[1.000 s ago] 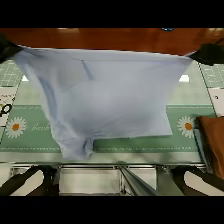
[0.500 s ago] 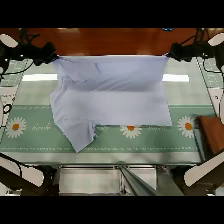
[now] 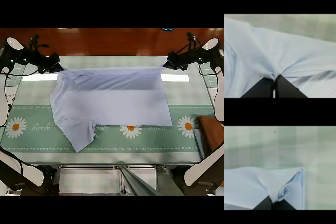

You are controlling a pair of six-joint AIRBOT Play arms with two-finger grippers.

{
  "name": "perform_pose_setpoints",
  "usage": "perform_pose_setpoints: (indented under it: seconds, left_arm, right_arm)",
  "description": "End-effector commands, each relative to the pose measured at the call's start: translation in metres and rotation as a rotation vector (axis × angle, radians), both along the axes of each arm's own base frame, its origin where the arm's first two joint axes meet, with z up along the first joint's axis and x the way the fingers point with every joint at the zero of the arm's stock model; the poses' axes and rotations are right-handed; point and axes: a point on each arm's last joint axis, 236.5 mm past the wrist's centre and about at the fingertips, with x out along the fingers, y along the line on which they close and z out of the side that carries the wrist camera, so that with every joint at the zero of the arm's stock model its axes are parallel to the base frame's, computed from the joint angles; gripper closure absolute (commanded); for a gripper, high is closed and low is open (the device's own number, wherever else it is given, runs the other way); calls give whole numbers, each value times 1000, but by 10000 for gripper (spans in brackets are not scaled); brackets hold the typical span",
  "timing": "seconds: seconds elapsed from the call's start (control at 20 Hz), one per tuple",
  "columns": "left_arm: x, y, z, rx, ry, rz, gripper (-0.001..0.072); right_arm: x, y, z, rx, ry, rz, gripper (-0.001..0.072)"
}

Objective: Fold the shirts.

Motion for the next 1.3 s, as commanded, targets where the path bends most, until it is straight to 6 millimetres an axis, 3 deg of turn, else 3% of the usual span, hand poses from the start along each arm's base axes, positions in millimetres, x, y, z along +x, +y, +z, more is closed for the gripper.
perform_pose_setpoints:
  seconds: [0.0, 0.1, 0.25, 0.55, 0.6, 0.65, 0.7, 0.85, 0.95, 1.05, 1.15, 1.25]
  left_arm:
    - [-42, 0, -11, 25, 130, -137, 687]
    - [-60, 3, -25, 46, 202, -162, 687]
    - [-77, 9, -46, 72, 274, -167, 688]
    - [-77, 11, -58, 77, 283, -157, 687]
    - [-77, 11, -58, 75, 290, -146, 667]
    - [-81, 10, -58, 67, 315, -128, 489]
    - [-90, 9, -56, 60, 351, -143, 196]
    - [-120, 16, -40, 95, 438, -196, 198]
    - [-137, 16, -23, 94, 448, -192, 198]
    - [-162, 20, -12, 97, 432, -158, 198]
    - [-205, 32, -14, 112, 427, -98, 198]
    - [-257, 43, -25, 94, 434, 8, 198]
  right_arm:
    - [-42, -4, -13, 6, 162, 82, 685]
    - [-58, -9, -22, -23, 223, 105, 685]
    - [-69, -1, -38, -23, 269, 128, 685]
    - [-68, 17, -61, -25, 289, 150, 684]
    - [-68, 18, -64, -20, 301, 139, 678]
    - [-69, 17, -67, -12, 321, 108, 531]
    - [-71, 16, -66, -2, 344, 88, 292]
    - [-84, 0, -41, 7, 366, 65, 309]
    - [-80, -18, -5, 3, 314, -23, 310]
    - [-95, -37, 26, -58, 258, -43, 309]
    - [-132, -56, 25, -113, 256, -76, 309]
    - [-172, -59, 9, -93, 216, -106, 309]
